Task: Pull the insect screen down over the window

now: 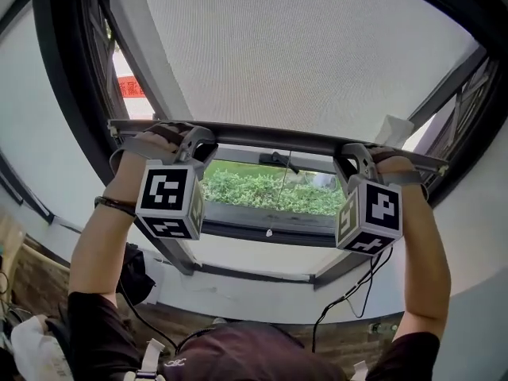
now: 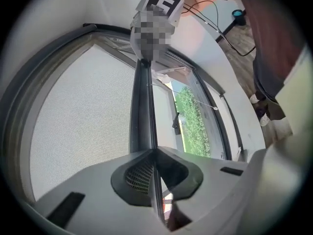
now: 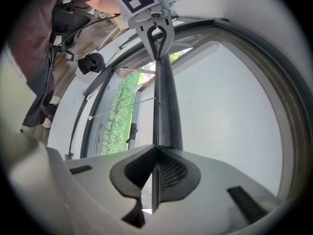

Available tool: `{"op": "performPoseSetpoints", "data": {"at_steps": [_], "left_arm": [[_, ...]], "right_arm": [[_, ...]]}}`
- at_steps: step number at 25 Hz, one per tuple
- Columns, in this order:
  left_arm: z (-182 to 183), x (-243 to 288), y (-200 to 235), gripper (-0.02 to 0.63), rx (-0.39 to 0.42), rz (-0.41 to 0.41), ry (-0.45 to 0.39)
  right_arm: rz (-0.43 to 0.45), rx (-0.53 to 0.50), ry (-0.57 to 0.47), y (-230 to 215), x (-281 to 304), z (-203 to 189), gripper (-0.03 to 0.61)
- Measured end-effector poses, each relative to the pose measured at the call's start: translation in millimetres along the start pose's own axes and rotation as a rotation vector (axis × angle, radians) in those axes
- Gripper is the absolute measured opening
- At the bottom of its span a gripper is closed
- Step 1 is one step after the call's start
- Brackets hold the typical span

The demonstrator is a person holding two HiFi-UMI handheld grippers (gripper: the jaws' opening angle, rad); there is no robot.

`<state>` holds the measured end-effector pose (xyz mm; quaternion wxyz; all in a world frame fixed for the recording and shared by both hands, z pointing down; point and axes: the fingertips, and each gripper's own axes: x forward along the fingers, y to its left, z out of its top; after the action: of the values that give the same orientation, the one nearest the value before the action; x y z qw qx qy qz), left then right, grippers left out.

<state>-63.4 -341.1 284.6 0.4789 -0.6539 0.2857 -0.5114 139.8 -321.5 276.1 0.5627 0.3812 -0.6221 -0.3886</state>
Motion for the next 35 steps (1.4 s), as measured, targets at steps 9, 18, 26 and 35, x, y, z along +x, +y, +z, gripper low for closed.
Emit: {"op": "performPoseSetpoints", "data": {"at_steps": [9,18,26,35], "left_arm": [[3,9,-28,0.018,-0.074,-0.079,-0.050],[2,29,-76,-0.002,-0.046,-0.127,-0.022],[-2,45,-112,-0.003,-0.032,-0.195,0.002],[-5,69,-166,0.000,-0.086,-0.290,0.005]], "right_arm": [[0.063,0.028,0.009,28,12,-4,0.021],[0.134,0.033,0.028,75,34,-9,0.023],[0.205,0.040,0.042,113,49,-11,0.023],[0.283,0.058,0.060,166,73,-14,0.023]]}}
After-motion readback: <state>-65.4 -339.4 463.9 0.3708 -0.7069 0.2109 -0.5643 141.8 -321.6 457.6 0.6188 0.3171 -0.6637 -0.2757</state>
